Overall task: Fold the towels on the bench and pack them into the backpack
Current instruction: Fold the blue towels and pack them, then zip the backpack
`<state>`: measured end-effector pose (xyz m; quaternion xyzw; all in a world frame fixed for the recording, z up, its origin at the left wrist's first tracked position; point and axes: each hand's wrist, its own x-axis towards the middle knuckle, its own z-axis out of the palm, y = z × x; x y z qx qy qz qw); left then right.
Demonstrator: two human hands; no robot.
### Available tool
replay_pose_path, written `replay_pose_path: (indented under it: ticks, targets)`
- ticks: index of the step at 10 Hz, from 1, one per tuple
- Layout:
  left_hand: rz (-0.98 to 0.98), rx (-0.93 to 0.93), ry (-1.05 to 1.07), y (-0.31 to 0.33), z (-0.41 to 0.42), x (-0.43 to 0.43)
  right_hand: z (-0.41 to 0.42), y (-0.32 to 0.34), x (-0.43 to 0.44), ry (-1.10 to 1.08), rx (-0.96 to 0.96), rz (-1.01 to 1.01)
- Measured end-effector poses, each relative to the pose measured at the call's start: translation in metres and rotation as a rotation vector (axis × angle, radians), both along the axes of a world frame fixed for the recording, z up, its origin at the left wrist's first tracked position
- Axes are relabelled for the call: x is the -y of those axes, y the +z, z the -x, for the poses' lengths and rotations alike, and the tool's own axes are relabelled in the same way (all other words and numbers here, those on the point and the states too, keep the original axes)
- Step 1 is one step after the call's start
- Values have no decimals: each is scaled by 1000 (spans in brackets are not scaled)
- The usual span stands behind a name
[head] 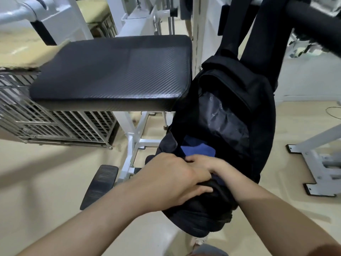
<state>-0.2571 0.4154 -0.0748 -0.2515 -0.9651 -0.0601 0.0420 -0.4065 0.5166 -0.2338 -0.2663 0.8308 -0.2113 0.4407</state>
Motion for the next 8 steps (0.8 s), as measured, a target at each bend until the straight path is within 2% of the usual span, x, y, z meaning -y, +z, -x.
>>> replay_pose_path:
  ticks: [1,2,3,4,5,6,7,8]
  targets:
    - [-127,-23,103,-7,7,6,-35,103,-59,-210,347,379]
    - [-262,28,236,-8,14,5,-57,130,-89,-162,322,493]
    - [-361,209,286,-6,17,-5,-77,128,-105,-169,42,523]
    - [-350,407,236,-2,22,1,-91,128,-120,-249,-50,583]
    - [-198,530,161,-12,28,18,-97,129,-138,-367,-108,659]
    - [-220,379,173,-25,30,14,-93,130,-148,-508,-219,627]
    - [-288,169,156,-25,33,-11,-87,147,-155,-518,-408,509]
    - [-419,100,161,-21,38,-44,-86,177,-158,-227,-623,265]
